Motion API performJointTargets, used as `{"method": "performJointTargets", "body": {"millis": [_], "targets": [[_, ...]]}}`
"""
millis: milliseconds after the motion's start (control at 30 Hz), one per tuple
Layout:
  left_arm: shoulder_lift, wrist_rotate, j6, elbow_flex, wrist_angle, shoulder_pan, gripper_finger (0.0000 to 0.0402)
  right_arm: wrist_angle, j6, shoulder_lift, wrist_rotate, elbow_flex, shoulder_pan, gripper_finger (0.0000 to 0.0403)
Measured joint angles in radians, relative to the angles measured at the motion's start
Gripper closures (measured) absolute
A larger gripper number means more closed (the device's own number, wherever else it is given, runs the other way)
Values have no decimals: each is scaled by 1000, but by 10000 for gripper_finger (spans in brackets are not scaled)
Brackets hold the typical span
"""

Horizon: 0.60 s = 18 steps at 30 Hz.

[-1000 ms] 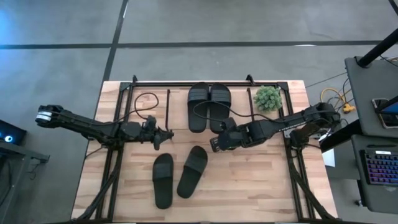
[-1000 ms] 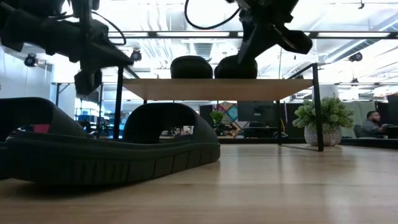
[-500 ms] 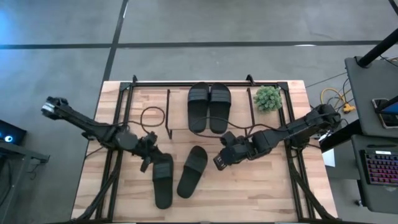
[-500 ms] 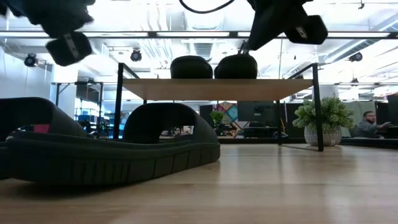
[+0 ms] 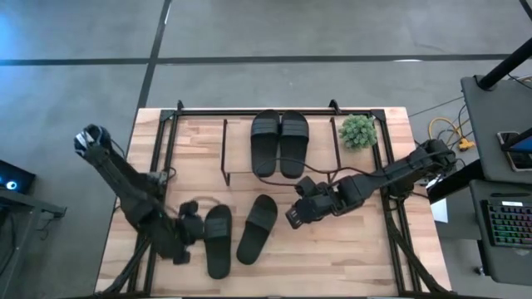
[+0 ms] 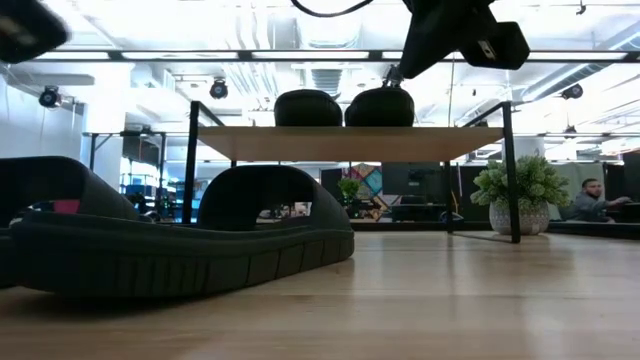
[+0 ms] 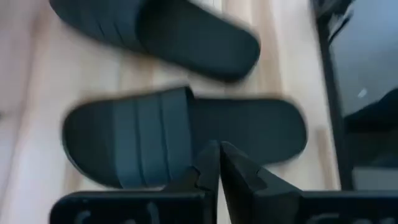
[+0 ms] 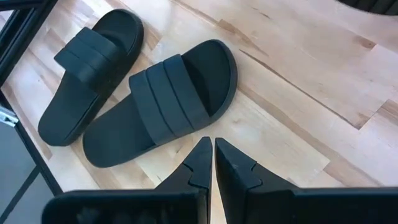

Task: Pick and place slides into the shelf
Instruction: Move the black slides under the shelf

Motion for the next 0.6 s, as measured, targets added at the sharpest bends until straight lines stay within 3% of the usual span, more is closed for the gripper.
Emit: {"method": "performJointTargets", "body": {"millis": [267, 600], "targets": [[200, -46, -228, 42, -5, -78, 391, 0, -26, 0, 22, -2, 9, 390], [314, -84, -147, 157, -36, -78, 270, 0, -37, 2, 22, -3, 16, 390]]}}
